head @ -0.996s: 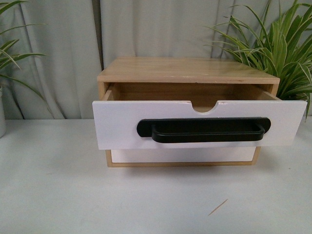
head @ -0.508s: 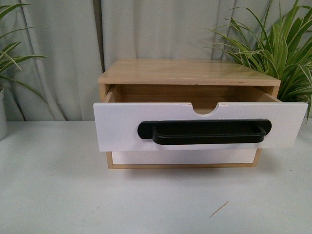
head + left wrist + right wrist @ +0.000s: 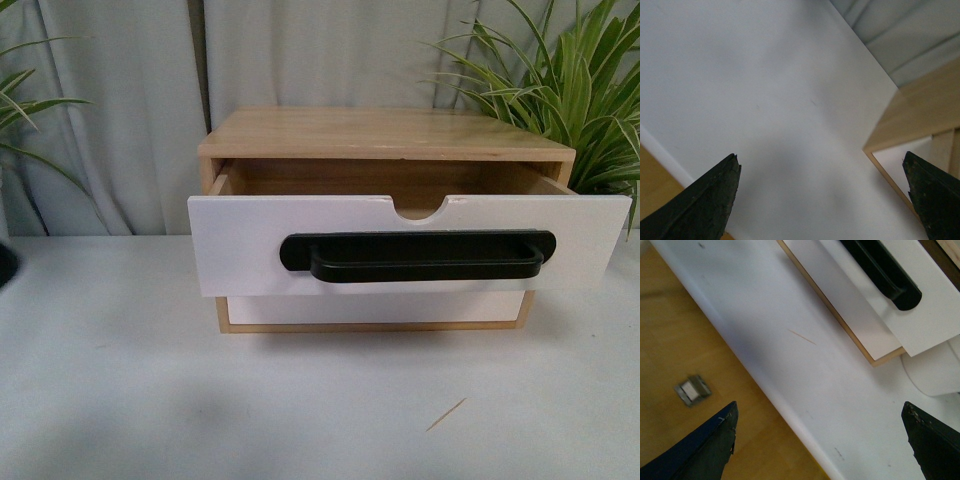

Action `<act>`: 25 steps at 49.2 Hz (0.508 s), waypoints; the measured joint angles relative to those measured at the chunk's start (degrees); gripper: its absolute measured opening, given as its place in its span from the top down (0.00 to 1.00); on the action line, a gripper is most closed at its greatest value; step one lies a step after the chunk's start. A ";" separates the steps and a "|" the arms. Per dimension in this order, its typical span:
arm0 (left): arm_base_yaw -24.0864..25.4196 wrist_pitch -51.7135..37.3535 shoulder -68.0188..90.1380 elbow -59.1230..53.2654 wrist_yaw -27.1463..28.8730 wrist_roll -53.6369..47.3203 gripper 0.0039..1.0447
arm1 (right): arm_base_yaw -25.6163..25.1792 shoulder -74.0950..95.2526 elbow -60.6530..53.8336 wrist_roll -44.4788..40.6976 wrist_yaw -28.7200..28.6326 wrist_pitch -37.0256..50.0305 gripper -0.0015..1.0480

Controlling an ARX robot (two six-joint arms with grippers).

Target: Close drawer sideways

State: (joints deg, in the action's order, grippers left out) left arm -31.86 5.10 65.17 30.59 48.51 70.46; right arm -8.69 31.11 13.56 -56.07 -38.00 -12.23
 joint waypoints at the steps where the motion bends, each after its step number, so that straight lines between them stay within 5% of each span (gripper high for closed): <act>1: -0.28 -0.66 0.76 0.20 -0.61 0.15 0.05 | -0.33 0.55 -0.59 -1.33 0.37 1.31 0.09; 25: -3.91 -14.12 20.68 12.46 -12.28 -5.77 0.05 | 0.57 20.72 -3.06 -13.05 6.27 28.13 0.09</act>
State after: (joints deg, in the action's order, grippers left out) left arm -35.77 -9.02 85.84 43.05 36.23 64.69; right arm -8.12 51.83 10.50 -69.12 -31.73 15.90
